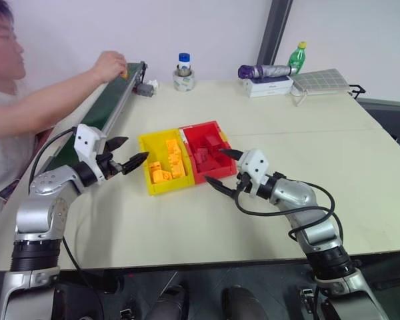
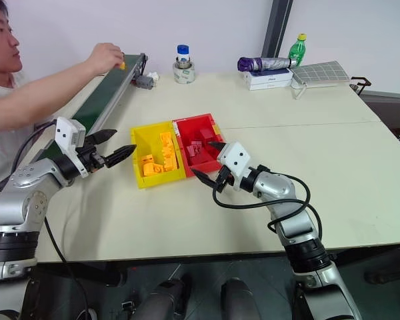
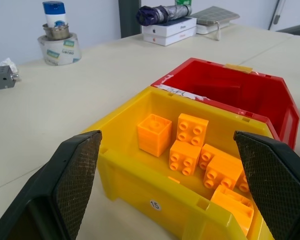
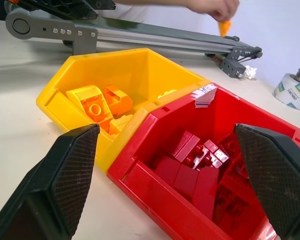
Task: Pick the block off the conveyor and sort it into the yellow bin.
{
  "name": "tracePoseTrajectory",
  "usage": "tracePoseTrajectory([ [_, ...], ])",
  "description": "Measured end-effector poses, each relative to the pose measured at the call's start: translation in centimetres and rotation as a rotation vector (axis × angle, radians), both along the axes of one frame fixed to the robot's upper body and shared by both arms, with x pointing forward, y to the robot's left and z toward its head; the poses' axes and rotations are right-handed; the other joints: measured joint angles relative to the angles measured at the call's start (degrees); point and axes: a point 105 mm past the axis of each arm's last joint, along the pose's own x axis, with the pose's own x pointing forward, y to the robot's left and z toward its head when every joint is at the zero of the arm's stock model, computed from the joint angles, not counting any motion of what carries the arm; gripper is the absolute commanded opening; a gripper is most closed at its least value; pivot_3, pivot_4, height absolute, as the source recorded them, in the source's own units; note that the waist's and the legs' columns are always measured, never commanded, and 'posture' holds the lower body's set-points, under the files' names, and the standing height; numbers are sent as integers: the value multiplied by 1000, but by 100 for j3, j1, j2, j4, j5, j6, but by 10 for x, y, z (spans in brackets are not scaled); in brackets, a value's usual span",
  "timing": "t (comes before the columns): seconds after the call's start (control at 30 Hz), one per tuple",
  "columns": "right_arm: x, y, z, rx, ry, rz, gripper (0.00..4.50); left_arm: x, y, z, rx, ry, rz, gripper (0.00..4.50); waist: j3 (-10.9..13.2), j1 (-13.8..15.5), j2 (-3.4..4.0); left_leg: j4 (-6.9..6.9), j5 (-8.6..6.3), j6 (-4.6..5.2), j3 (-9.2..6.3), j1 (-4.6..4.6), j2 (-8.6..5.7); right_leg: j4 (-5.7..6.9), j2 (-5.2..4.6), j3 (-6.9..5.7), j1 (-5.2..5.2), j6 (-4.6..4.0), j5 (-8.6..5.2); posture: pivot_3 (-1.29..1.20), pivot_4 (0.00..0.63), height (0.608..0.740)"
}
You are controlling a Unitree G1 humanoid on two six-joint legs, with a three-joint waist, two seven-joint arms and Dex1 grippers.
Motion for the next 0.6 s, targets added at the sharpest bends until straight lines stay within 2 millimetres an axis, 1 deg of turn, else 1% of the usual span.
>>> tracePoseTrajectory([
  [0.6, 0, 1, 2, 0, -5, 3, 4500, -3, -2, -1, -5, 0, -14, 4462, 0, -3, 0, 0, 0, 0, 0, 0, 0, 0, 0, 0, 0, 0, 0, 0, 150, 740],
])
